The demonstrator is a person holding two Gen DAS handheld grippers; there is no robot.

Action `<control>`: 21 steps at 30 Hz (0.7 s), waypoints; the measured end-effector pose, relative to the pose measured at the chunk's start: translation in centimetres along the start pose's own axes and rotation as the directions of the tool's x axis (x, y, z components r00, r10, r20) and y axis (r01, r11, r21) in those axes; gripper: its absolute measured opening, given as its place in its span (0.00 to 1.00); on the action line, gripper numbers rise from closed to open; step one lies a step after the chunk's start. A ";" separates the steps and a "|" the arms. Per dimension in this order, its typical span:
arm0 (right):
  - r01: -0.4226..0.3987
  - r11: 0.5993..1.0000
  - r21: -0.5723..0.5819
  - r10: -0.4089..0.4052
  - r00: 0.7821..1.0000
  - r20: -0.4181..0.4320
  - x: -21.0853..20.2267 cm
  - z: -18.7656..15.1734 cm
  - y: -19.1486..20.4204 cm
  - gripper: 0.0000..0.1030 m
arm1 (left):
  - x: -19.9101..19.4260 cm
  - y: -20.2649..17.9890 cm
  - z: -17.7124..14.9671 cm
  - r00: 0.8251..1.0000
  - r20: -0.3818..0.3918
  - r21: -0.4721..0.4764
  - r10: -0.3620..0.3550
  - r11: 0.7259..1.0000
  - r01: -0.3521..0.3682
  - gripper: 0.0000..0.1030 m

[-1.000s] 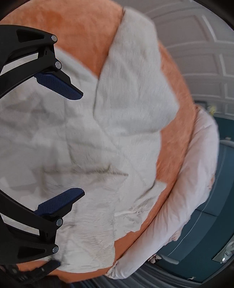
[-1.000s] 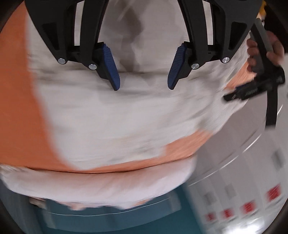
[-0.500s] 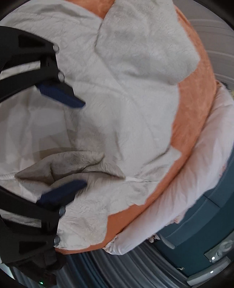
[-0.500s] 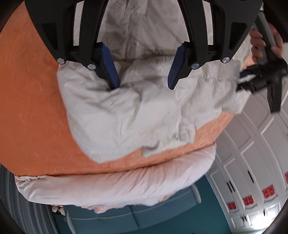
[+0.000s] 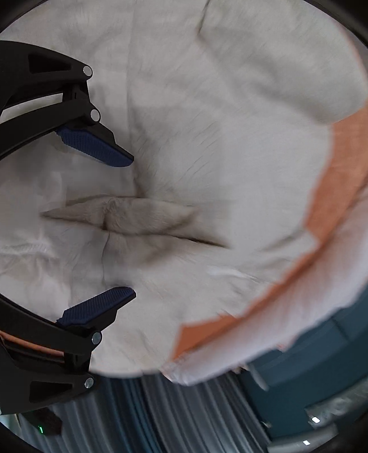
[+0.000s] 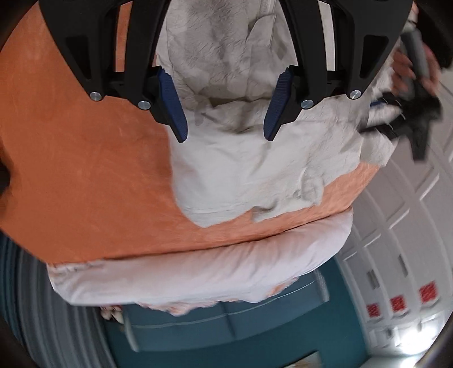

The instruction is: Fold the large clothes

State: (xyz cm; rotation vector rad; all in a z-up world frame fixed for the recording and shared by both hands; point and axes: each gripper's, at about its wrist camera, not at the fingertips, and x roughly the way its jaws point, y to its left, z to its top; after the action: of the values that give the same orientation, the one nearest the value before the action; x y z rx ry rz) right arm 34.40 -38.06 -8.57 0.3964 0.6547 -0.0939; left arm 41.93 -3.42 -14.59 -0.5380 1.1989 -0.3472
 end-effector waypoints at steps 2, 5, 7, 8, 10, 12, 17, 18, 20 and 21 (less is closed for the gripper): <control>-0.014 1.000 0.028 0.014 1.000 0.001 0.3 0.6 -0.2 0.49 | 1.1 -1.3 0.4 0.998 0.020 0.085 0.051 0.995 -0.053 0.54; -0.023 1.000 0.002 0.023 1.000 0.019 0.9 2.3 0.7 0.33 | -0.8 -3.0 1.3 0.999 0.031 0.176 -0.036 0.984 0.030 0.11; -0.041 0.999 -0.027 0.042 0.998 0.051 1.4 3.6 1.9 0.22 | -3.5 -3.5 2.7 0.990 0.142 0.239 -0.018 0.971 -0.017 0.09; -0.044 0.999 -0.030 0.046 0.997 0.058 1.7 3.9 2.1 0.18 | -4.4 -3.4 3.4 0.982 0.186 0.253 0.006 0.966 -0.054 0.09; -0.069 0.997 -0.034 0.070 0.997 0.044 3.8 4.3 2.7 0.15 | -4.6 -1.9 4.8 0.975 0.212 0.233 0.060 0.966 -0.110 0.09; -0.051 0.998 -0.025 0.049 0.997 -0.064 8.4 3.4 2.7 0.13 | -2.3 0.4 5.5 0.981 0.157 0.198 0.115 0.969 -0.145 0.10; 0.014 0.999 -0.047 -0.024 0.975 -0.219 14.6 0.3 2.3 0.05 | 0.9 2.1 4.1 0.974 0.181 0.204 0.134 0.964 -0.170 0.22; 0.015 0.999 -0.034 -0.021 0.983 -0.182 13.3 1.0 2.8 0.05 | 1.0 2.0 4.0 0.973 0.188 0.199 0.133 0.965 -0.171 0.23; -0.047 0.998 -0.047 0.042 0.995 -0.091 10.6 1.8 4.1 0.05 | 1.3 2.2 3.8 0.972 0.199 0.195 0.123 0.967 -0.162 0.24; -0.045 0.997 -0.064 0.040 0.996 -0.077 10.3 1.8 4.6 0.06 | 1.1 2.6 3.1 0.971 0.208 0.193 0.114 0.969 -0.155 0.25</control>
State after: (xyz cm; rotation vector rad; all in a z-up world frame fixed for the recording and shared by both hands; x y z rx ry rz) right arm 44.51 -34.12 -12.05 0.3515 0.7215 -0.0169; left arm 45.16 -1.16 -16.10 -0.2981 0.9893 -0.2918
